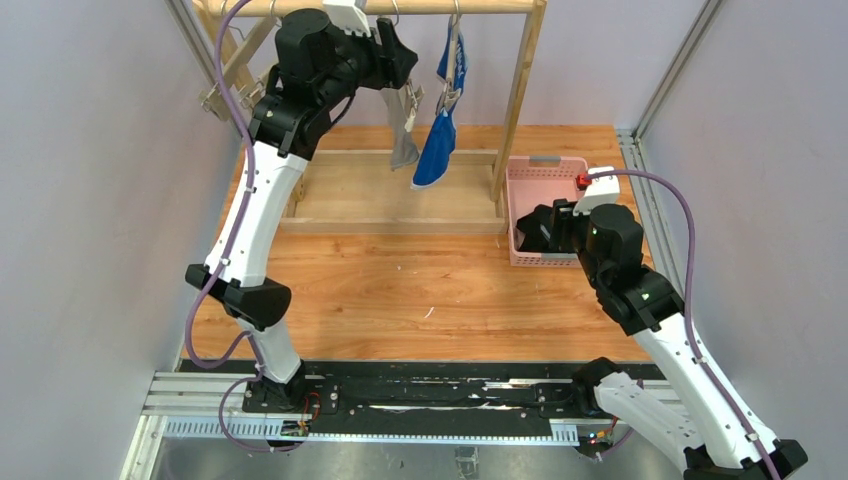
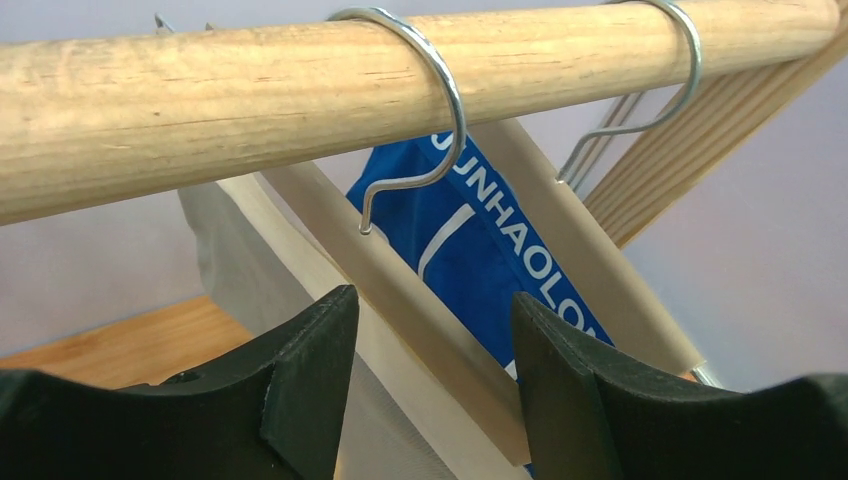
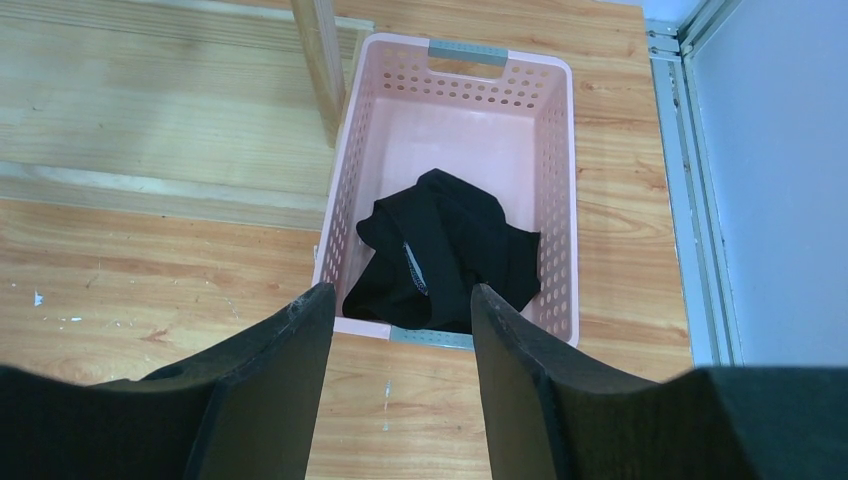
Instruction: Remove the underwear clipped to the hanger
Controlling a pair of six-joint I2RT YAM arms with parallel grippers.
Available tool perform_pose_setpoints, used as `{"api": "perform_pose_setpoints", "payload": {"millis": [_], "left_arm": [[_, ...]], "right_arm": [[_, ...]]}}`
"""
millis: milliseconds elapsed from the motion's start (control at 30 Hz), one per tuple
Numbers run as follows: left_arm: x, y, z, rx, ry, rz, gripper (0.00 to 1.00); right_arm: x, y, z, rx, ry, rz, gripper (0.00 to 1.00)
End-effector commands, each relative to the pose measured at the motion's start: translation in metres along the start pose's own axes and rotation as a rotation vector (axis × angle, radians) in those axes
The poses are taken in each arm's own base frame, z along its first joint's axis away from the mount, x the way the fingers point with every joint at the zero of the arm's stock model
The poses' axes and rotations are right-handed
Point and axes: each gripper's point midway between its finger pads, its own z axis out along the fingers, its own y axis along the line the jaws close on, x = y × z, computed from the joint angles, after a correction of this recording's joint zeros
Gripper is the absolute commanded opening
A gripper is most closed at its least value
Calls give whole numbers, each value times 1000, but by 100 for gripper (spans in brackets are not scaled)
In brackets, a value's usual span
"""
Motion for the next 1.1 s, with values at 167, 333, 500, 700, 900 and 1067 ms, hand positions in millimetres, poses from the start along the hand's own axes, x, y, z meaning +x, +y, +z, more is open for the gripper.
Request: {"api": "perform_pose_setpoints", "payload": {"millis": [167, 333, 500, 700, 900, 1067], "left_arm": [[-14, 8, -5, -63, -41, 31, 64], [-6, 20, -8, -113, -16, 68, 59], [2, 26, -10, -136, 6, 98, 48], [4, 30, -12, -151, 12, 128, 47], [3, 30, -11, -148, 5, 146, 21], [-1, 31, -13, -149, -10, 160, 0]], "right_arm": [[1, 6, 1, -17, -6, -19, 53], [4, 6, 2, -16, -7, -19, 53], [6, 8, 5, -18, 1, -19, 53], [6, 9, 6, -24, 0, -21, 52], [8, 8, 6, -19, 3, -28, 52], [11, 8, 6, -17, 8, -33, 53]]}}
